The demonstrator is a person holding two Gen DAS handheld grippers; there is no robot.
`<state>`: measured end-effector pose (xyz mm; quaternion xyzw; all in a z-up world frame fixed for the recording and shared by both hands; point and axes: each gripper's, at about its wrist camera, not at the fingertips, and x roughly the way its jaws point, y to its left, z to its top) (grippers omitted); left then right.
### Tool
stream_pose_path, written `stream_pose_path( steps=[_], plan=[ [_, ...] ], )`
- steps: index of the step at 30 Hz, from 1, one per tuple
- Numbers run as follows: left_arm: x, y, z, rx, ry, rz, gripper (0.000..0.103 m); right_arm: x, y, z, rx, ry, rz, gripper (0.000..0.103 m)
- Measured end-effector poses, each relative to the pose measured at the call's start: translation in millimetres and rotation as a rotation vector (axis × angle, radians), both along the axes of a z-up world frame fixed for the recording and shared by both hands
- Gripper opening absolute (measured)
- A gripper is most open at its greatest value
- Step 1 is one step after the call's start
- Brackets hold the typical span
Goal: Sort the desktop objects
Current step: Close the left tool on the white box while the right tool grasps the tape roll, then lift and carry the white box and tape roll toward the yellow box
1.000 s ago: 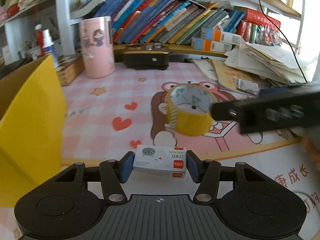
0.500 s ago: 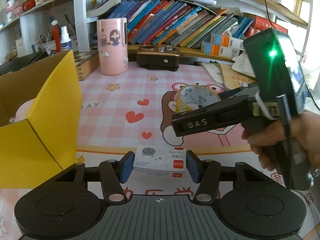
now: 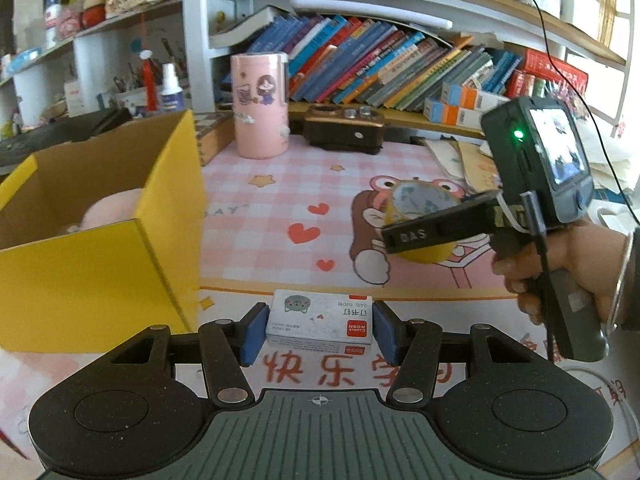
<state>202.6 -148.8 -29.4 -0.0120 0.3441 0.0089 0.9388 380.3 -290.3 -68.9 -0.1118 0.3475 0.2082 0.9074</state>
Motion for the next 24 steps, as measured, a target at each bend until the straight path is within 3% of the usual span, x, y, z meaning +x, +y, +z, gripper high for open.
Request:
stream_pose_path(
  steps=[9, 24],
  plan=[
    [-27, 22, 7, -0.017, -0.021, 0.061, 0.055, -36, -6, 21, 0.085, 0.015, 0.002, 0.084],
    [-74, 72, 26, -0.070, -0.080, 0.106, 0.055, -130, 2, 73, 0.180, 0.059, 0.042, 0.084]
  ],
)
